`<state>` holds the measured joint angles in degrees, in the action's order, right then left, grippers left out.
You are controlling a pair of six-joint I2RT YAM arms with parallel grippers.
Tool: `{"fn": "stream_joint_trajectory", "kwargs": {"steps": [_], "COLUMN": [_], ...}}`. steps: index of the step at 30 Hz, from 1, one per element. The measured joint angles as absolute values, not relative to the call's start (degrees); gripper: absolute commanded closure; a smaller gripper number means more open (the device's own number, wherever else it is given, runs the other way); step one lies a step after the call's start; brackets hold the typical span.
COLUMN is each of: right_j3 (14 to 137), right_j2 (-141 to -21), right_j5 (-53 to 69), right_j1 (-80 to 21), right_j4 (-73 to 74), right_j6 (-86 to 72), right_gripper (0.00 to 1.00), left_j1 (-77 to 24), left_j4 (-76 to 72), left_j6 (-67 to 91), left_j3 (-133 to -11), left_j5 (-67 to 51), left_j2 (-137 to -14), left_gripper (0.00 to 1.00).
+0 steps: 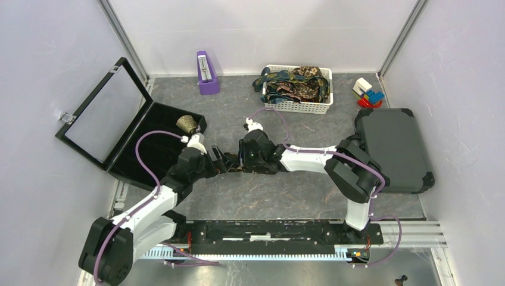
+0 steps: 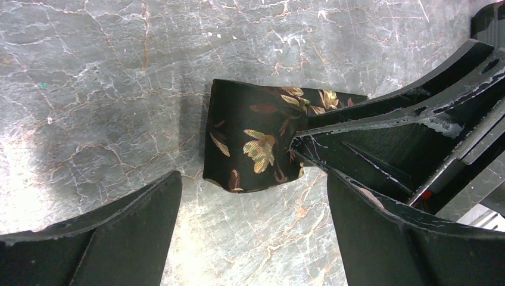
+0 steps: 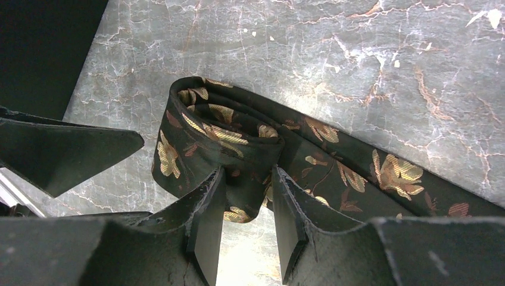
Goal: Roll the ties
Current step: Roll the tie at the center of the board.
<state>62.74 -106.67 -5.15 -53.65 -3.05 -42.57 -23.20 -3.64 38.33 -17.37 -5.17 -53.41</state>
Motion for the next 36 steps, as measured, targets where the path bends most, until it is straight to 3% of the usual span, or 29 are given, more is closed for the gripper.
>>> {"fn": "stream_joint_trajectory", "kwargs": {"steps": [13,21,29,36], "right_j3": [62.5,62.5,62.5,62.5], "right_j2": [-106.7,-106.7,-106.8,-107.0], "right_j5": [-4.3,-3.8,-3.4,-2.5], "right_j1": [-53.1,-52.8,-52.7,-52.3], "right_j4": [-3.4,-3.4,-3.6,-3.9], "right_j6": [-42.2,-42.2,-42.1,-42.1], "right_gripper": [0.59,0.59,0.59,0.59], "left_j1": [-23.2,-23.1,-21.8,-21.1], "left_j4": [-12.0,-16.6,-22.5,-29.6], "left_j6": [38.3,38.3,38.3,38.3], "left_j3": [-16.5,-14.4,-13.0,-12.6], "left_j5": [-6.5,-5.6,-4.8,-5.8], "left_j2": [-58.8,-59.6,-64.2,-68.5], "left_gripper": [0.04,0.13,0.13,0.24]}}
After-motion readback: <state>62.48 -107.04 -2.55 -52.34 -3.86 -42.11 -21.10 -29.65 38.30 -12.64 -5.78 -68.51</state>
